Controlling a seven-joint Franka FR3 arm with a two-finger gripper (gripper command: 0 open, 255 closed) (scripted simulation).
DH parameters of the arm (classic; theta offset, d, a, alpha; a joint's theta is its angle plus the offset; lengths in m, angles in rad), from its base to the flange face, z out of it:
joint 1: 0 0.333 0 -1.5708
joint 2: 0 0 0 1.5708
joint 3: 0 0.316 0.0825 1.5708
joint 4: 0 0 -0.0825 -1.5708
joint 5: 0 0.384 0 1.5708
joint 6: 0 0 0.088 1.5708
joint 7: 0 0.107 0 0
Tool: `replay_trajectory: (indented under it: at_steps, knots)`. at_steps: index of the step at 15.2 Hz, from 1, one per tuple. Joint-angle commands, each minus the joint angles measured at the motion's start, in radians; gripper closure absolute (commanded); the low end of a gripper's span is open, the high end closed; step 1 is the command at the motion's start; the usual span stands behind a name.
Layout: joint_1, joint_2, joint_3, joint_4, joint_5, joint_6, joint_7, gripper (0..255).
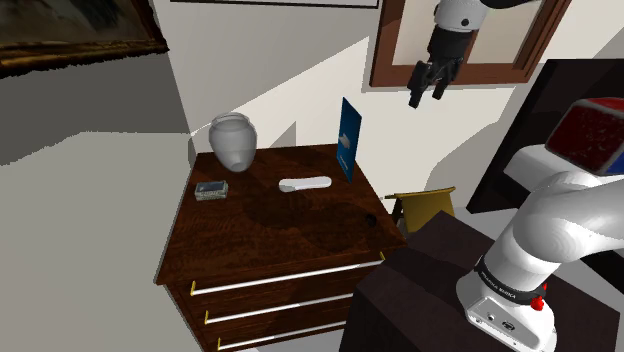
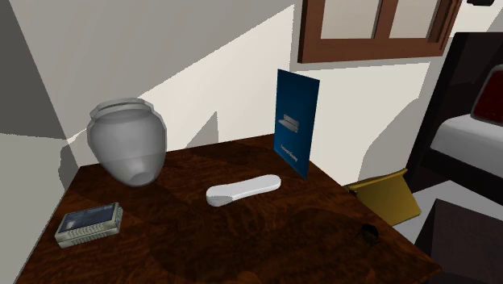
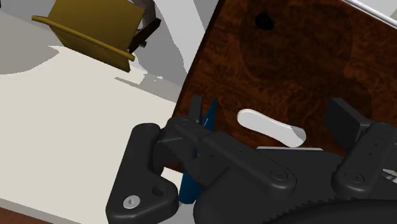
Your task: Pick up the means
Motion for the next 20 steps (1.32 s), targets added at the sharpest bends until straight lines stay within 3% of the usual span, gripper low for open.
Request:
replay_trajectory:
  at_steps: [1, 10, 20]
  knots:
    - [0.000, 0.000, 0.000, 0.000, 0.000, 0.000, 0.000, 0]
    - [0.055, 0.266, -0.094, -0.022, -0.027, 0.270, -0.251, 0]
    - [0.116, 0.633, -0.156, 0.086, 0.008, 0.502, -0.534, 0]
